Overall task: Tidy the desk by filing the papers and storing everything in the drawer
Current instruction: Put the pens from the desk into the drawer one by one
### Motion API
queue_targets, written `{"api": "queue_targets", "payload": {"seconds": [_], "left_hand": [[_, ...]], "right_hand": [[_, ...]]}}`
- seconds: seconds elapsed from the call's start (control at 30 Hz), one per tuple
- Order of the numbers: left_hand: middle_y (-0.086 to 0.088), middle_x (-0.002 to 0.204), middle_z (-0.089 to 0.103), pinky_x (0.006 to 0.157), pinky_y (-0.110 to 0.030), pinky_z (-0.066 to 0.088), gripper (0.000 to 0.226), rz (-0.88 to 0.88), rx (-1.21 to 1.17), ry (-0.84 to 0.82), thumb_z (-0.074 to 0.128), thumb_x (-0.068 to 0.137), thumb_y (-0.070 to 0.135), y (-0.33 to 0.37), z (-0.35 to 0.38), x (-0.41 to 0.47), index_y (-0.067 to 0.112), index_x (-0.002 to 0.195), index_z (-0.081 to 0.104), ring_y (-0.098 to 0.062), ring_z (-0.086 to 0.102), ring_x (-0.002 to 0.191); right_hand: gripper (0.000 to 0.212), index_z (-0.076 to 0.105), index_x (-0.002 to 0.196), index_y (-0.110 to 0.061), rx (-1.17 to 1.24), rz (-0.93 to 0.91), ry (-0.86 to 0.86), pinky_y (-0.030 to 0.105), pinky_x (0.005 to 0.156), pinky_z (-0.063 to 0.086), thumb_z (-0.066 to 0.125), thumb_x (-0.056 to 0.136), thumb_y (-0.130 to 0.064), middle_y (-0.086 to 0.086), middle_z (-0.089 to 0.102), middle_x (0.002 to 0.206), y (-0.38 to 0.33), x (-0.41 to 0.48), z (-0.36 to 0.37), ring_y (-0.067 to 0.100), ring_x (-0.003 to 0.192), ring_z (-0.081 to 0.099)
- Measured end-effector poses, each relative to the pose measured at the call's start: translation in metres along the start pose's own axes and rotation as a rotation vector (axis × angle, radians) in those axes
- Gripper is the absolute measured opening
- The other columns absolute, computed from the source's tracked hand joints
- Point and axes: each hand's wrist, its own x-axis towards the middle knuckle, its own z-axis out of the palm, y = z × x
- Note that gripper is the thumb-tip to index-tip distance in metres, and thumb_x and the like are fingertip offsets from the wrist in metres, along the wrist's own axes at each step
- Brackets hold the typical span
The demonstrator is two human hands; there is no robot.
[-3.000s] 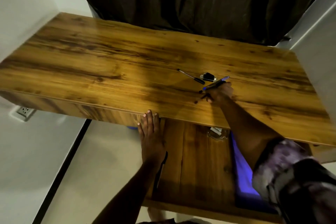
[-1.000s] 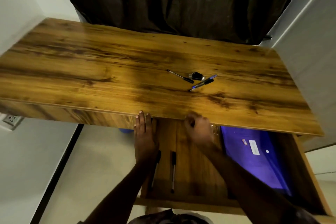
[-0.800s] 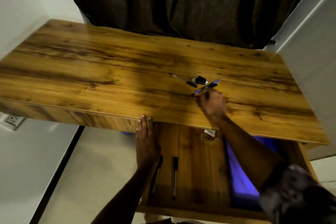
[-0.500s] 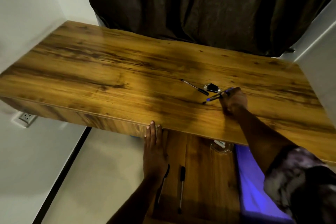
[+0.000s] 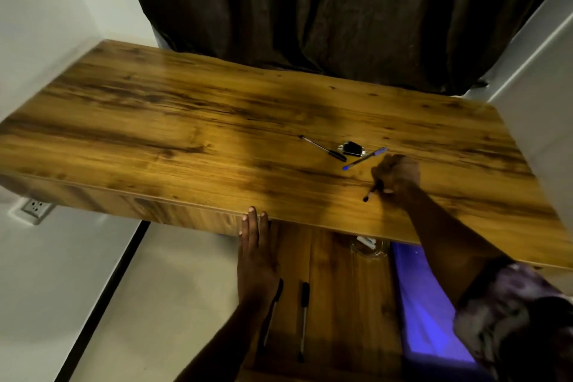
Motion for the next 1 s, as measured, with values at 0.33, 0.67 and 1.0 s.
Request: {"api": "queue_targets", "payload": {"seconds": [0.33,0.67,1.0], "left_hand": [[-0.010,0.164,0.003,0.119,-0.047,0.016,0.085,-0.008,0.037,-0.106,0.053,0.082,-0.011,0.003,-0.003,0.001,0.009,0.155,0.016,-0.028,-0.001,0.152],[-0.007,0.165,-0.001,0.118,-0.047,0.018,0.096,0.006,0.040,-0.113,0.059,0.075,-0.011,0.004,-0.007,-0.003,0.011,0.156,0.012,-0.028,-0.003,0.152],[-0.005,0.165,-0.004,0.117,-0.056,0.026,0.089,0.010,0.044,-0.140,0.059,0.083,0.001,0.003,-0.008,-0.003,0.012,0.156,0.010,-0.028,-0.004,0.152]], "right_hand": [[0.035,0.055,0.111,-0.018,0.233,-0.061,-0.104,0.022,0.040,0.054,0.073,0.084,-0.005,0.009,0.067,0.090,0.031,-0.043,-0.028,0.010,0.054,0.066],[0.038,0.061,0.121,-0.016,0.203,-0.308,-0.455,0.026,0.057,0.056,0.064,0.088,0.004,0.008,0.068,0.089,0.133,-0.143,0.014,0.013,0.071,0.070],[0.045,0.056,0.118,-0.031,-0.061,-0.227,-0.602,0.020,0.062,0.057,0.063,0.087,0.001,-0.006,0.062,0.112,0.193,-0.174,0.052,0.012,0.091,0.067]]}}
